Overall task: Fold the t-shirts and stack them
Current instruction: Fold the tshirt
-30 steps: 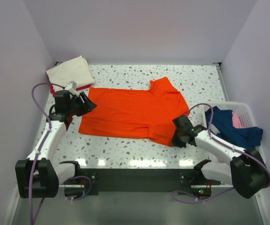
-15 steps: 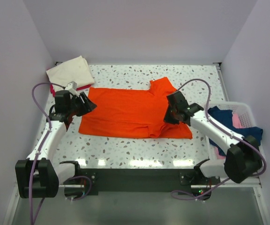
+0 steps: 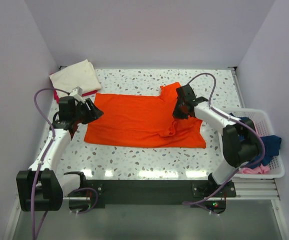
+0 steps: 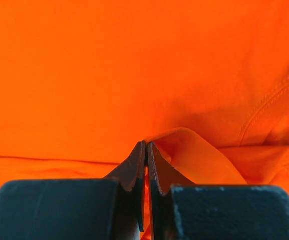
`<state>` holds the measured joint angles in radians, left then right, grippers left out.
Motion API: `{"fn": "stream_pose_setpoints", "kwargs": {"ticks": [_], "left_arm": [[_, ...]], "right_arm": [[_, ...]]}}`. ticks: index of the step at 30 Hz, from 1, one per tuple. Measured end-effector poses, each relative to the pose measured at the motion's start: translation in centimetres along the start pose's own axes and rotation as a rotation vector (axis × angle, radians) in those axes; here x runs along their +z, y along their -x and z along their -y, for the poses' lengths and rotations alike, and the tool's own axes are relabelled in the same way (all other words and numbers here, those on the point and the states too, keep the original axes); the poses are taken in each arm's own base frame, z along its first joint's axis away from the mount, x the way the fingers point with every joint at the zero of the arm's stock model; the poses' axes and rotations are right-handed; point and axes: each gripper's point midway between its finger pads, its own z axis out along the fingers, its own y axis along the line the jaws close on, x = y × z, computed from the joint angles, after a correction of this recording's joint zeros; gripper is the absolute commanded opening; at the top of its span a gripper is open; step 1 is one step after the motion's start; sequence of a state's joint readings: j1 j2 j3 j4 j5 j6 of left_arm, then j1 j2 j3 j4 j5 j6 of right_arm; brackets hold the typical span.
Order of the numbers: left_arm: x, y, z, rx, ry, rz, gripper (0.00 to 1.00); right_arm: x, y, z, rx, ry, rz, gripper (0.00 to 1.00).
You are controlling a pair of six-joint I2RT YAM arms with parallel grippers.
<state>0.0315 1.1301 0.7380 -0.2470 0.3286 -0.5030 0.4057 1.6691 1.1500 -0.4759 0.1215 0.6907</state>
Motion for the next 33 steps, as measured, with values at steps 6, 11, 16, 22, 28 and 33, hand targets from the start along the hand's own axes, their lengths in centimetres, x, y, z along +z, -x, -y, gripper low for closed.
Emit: {"fn": "stream_pose_setpoints", "kwargs": {"ticks": [6, 11, 16, 22, 28, 33], "left_arm": [[0.0, 0.0, 0.0, 0.0, 0.0, -0.001, 0.57], [0.1, -0.1, -0.1, -0.001, 0.002, -0.005, 0.57], [0.3, -0.4, -0.3, -0.005, 0.007, -0.014, 0.57], [0.6, -0.8, -0.8, -0.011, 0.023, -0.03, 0.57], [0.9, -1.2, -1.1, -0.017, 0.033, -0.044, 0.57], [1.0, -1.7, -1.2, -0.02, 0.028, -0.063, 0.58]], "right_arm": [[0.5, 2.1, -0.5, 0.03, 0.042, 0.061, 0.03], [1.5, 2.4, -0.9, 0.034, 0.055, 0.063, 0.02], [2.2, 2.4, -1.2, 0.042, 0.061, 0.053, 0.02], [2.3, 3.0, -0.9, 0.071, 0.061, 0.067, 0.03], [2.4, 3.7, -0.9, 0.102, 0.067, 0.083, 0.11], [3.0, 4.0, -0.9, 0.12, 0.072, 0.089, 0.17]]}}
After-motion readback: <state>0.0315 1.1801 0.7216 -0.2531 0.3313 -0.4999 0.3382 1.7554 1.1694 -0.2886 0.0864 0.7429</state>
